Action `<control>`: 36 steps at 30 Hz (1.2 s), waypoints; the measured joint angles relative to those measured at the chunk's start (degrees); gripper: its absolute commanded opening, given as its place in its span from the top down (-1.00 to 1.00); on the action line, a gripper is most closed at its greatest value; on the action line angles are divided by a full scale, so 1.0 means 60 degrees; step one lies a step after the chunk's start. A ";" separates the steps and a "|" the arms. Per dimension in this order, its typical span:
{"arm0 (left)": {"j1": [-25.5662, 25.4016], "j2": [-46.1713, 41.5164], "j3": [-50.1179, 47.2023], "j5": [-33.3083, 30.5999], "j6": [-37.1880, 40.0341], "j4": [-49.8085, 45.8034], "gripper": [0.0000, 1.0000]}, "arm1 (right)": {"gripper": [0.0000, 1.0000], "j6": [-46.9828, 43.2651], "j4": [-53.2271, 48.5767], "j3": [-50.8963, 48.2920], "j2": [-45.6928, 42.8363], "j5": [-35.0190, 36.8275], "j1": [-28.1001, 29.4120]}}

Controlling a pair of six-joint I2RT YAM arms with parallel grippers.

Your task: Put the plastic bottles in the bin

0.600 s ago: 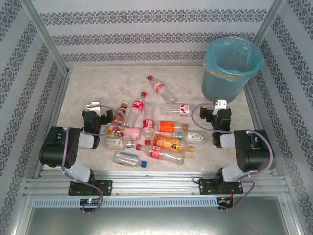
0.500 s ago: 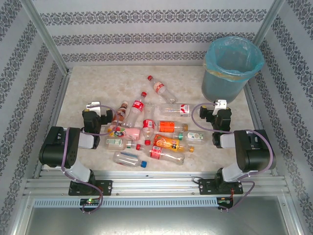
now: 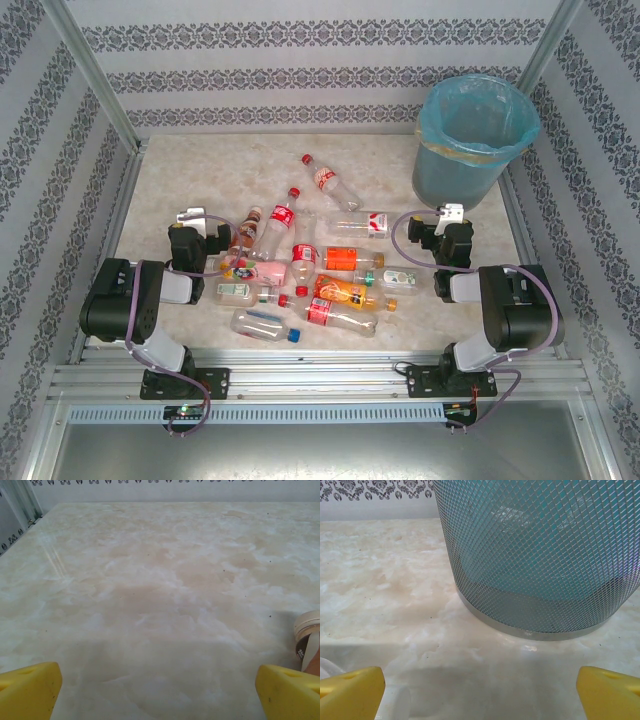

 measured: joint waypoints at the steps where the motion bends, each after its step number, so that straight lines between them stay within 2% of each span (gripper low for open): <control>1: 0.0000 0.0000 0.0000 0.0000 0.0000 0.0000 -1.00 | -0.96 0.0000 0.0000 0.0000 0.0000 0.0000 0.0000; 12: 0.0000 -0.0200 -0.0022 0.0120 0.0025 -0.0109 -0.97 | -0.96 0.0000 -0.0135 -0.0004 -0.0146 -0.0007 0.0000; 17: 0.0000 -0.2000 -0.0226 0.0146 0.0033 -0.0750 -0.95 | -0.96 -0.0029 -0.0998 -0.0007 -0.1719 0.0098 0.0102; 23: 0.0000 -0.4371 -0.0164 0.0171 -0.0124 -0.1996 -0.86 | -0.90 -0.0146 -0.2605 0.0033 -0.3694 0.0572 0.0940; 25: 0.0000 -0.4747 0.0350 0.0211 -0.0317 -0.3027 -0.76 | -0.89 -0.0211 -0.3457 0.0182 -0.4175 0.0685 0.1351; 30: -0.0007 -0.4641 0.2991 0.0725 -0.1242 -0.6047 -0.61 | -0.82 -0.0164 -0.5890 0.1093 -0.4994 0.0627 0.2357; 32: -0.0069 -0.4164 0.4269 0.0991 -0.1738 -0.7151 -0.53 | -0.75 0.0011 -0.6816 0.1621 -0.5115 0.0401 0.2659; 36: -0.0528 -0.2575 0.6761 0.1432 -0.2488 -0.9289 -0.52 | -0.72 0.0514 -0.8783 0.3340 -0.4794 -0.0288 0.3107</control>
